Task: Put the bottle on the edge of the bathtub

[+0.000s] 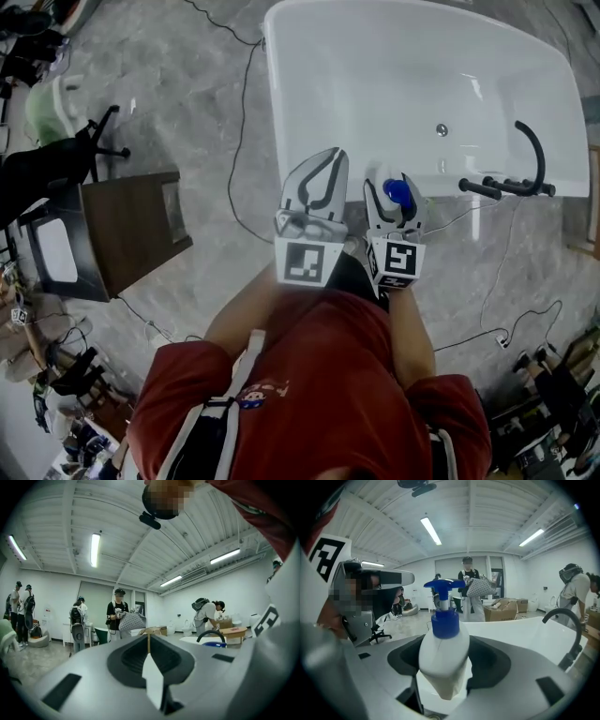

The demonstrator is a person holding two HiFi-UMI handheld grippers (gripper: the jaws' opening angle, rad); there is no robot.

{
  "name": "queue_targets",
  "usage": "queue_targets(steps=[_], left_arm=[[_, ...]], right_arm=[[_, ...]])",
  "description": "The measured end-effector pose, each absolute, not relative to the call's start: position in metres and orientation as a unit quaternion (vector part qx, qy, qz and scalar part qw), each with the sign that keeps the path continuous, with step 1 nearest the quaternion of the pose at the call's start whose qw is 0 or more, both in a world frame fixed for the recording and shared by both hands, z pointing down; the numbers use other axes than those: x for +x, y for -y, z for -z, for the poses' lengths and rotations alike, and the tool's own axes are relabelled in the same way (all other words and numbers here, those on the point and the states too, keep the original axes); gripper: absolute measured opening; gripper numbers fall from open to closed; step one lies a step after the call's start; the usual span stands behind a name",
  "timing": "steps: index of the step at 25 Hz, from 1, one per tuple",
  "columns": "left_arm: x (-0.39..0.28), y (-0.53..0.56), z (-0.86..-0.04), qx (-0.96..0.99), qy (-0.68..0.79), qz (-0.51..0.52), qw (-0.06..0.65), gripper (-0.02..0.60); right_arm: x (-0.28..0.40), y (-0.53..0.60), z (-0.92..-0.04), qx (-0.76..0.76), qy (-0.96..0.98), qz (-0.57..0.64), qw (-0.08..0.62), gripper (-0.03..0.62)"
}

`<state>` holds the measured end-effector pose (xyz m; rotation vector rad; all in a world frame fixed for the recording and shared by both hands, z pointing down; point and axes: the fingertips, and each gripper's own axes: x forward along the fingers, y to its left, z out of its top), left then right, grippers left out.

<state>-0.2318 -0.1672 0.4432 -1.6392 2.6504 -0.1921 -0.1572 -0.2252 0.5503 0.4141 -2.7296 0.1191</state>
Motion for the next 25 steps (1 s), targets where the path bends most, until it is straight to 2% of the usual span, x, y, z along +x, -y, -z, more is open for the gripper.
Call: queue_targets(steps=[17, 25], left_arm=[[-0.229, 0.124, -0.499, -0.490, -0.869, 0.051, -0.041, 0.028], [-0.224, 0.115, -0.513, -0.488, -0.869, 0.056, -0.059, 0.028]], right_arm=[[-0.162, 0.173, -0.657, 0.064, 0.970, -0.056, 0.227, 0.280], [-0.154, 0.171, -0.692, 0.072, 0.966, -0.056, 0.240, 0.279]])
